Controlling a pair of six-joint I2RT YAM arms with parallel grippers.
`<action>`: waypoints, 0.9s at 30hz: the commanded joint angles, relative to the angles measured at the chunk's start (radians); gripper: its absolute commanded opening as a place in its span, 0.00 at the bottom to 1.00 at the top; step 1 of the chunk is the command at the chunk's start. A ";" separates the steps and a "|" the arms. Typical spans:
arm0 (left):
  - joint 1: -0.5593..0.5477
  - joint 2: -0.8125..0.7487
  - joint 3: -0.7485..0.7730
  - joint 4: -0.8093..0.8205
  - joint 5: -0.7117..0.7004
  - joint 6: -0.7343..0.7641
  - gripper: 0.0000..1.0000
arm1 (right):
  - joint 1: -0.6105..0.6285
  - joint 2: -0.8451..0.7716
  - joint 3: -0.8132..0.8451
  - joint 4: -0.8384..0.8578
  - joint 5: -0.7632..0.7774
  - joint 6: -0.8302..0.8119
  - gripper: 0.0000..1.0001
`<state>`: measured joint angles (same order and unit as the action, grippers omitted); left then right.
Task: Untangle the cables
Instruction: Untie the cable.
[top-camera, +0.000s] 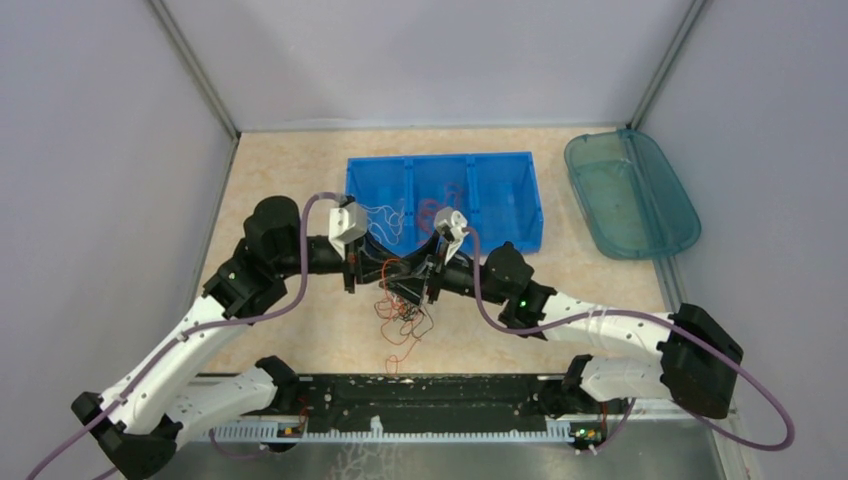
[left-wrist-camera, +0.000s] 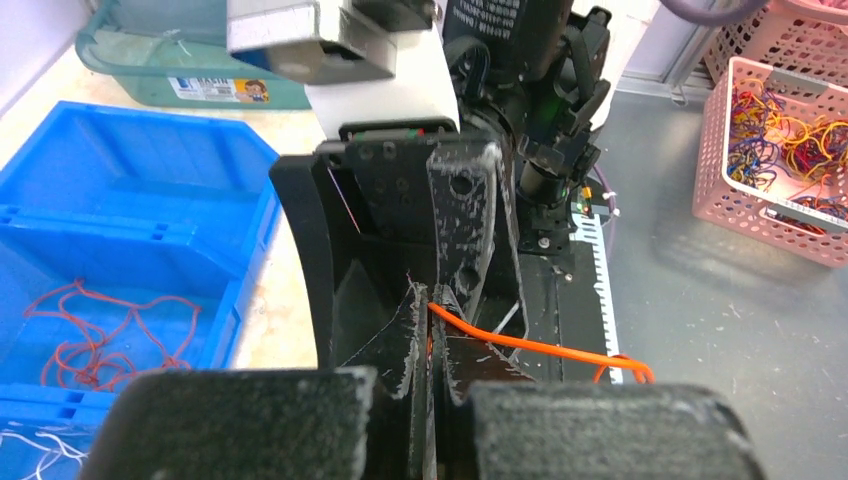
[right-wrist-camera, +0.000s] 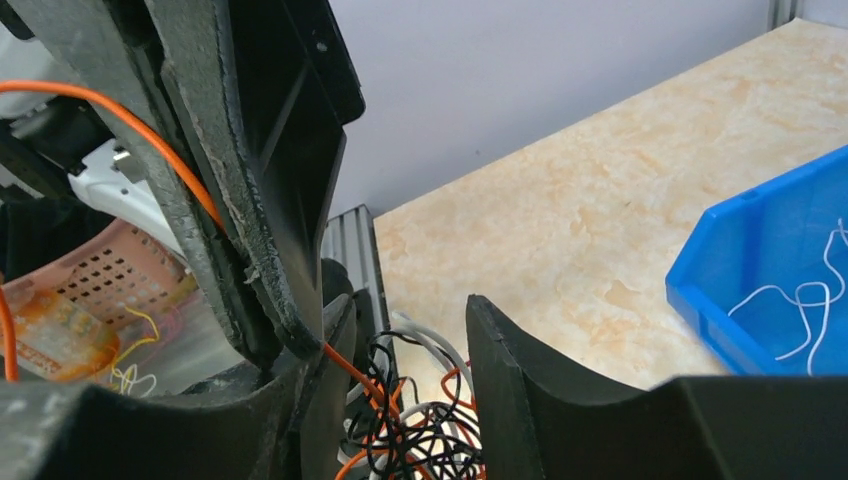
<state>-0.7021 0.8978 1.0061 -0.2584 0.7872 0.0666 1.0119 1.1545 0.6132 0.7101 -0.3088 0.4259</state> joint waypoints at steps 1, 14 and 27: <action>0.001 0.007 0.044 0.054 0.028 -0.033 0.00 | 0.032 0.047 0.084 0.087 0.054 -0.040 0.42; 0.001 0.073 0.282 0.055 0.097 -0.075 0.00 | 0.039 0.141 -0.115 0.232 0.179 -0.027 0.33; 0.003 0.185 0.730 0.011 0.082 -0.068 0.00 | 0.039 0.162 -0.193 0.145 0.243 -0.040 0.47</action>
<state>-0.6998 1.0584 1.5822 -0.2832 0.8635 0.0113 1.0466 1.3018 0.4213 0.8852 -0.0982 0.4065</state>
